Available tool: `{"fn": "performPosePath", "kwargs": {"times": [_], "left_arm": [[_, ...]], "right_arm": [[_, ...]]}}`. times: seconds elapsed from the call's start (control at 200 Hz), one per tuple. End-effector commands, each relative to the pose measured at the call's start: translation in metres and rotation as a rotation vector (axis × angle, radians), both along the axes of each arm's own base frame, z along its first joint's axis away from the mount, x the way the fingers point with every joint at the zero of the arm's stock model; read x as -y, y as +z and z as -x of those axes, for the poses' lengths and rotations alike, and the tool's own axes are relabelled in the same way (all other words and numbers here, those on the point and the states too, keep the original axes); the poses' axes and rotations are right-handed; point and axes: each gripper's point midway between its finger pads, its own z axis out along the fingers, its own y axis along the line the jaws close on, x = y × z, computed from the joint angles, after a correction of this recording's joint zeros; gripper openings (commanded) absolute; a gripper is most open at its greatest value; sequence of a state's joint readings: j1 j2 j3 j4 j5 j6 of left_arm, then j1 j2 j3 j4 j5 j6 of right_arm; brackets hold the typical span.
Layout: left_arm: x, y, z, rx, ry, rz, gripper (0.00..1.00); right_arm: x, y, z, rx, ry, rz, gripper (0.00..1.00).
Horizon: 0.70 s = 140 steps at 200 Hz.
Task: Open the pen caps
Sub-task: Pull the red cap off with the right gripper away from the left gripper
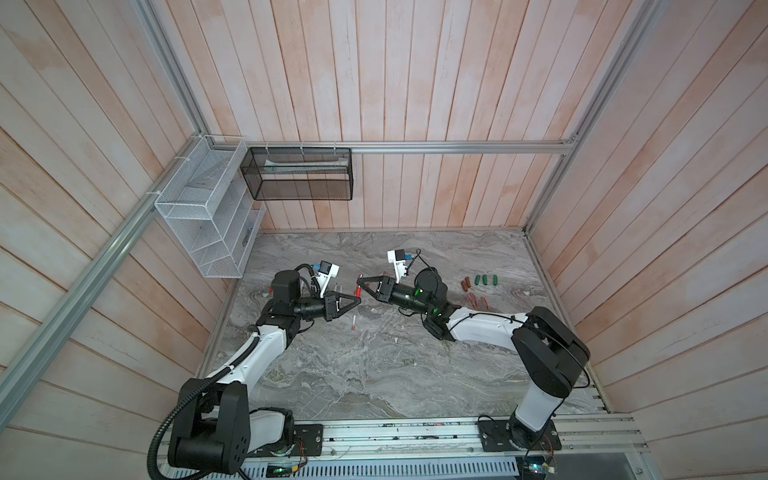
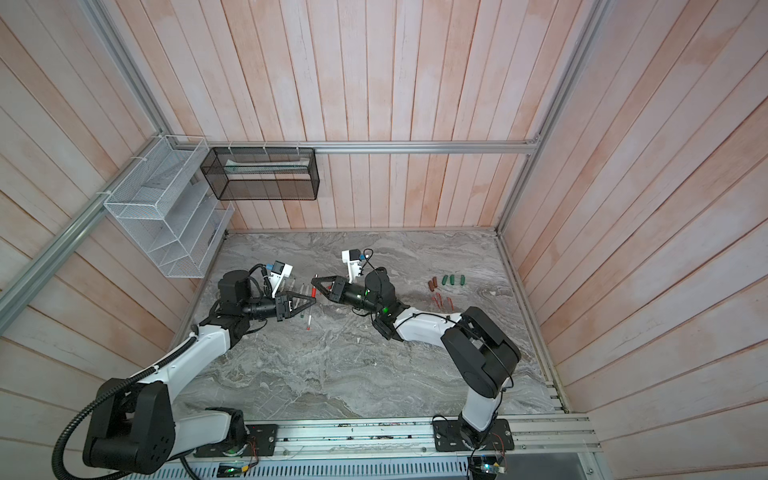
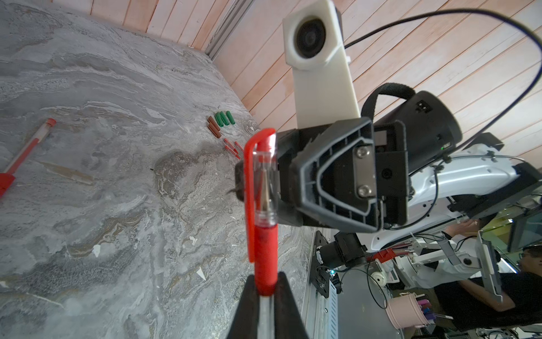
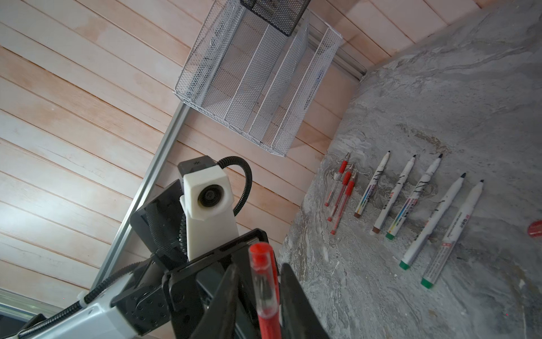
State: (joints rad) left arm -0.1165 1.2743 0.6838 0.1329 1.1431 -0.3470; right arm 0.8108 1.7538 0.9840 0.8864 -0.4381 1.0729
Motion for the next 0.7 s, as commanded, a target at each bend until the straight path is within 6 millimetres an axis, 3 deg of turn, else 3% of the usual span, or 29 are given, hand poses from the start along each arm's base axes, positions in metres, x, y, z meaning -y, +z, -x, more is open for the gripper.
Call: {"fn": "performPosePath", "kwargs": {"times": [0.0,0.115,0.235,0.48,0.565,0.695], "left_arm": [[0.001,0.005,-0.006,0.033,-0.002,-0.021,0.00],[0.002,0.004,-0.004,0.031,-0.007,-0.015,0.00],[0.001,0.002,-0.003,0.035,-0.001,-0.024,0.00],[0.005,-0.001,-0.001,0.030,-0.018,-0.027,0.00],[0.008,-0.003,0.002,0.028,-0.031,-0.029,0.00],[0.015,-0.012,0.011,0.035,-0.060,-0.048,0.00]], "right_arm": [[-0.005,0.005,-0.006,0.001,-0.004,0.019,0.27],[-0.006,0.004,-0.008,0.000,-0.005,0.021,0.23],[-0.009,0.000,-0.011,-0.013,0.005,0.048,0.11],[-0.004,-0.001,-0.018,-0.019,-0.011,0.054,0.00],[0.006,0.010,-0.030,-0.003,-0.056,0.037,0.00],[0.041,0.036,-0.068,0.013,-0.162,-0.022,0.00]]}}
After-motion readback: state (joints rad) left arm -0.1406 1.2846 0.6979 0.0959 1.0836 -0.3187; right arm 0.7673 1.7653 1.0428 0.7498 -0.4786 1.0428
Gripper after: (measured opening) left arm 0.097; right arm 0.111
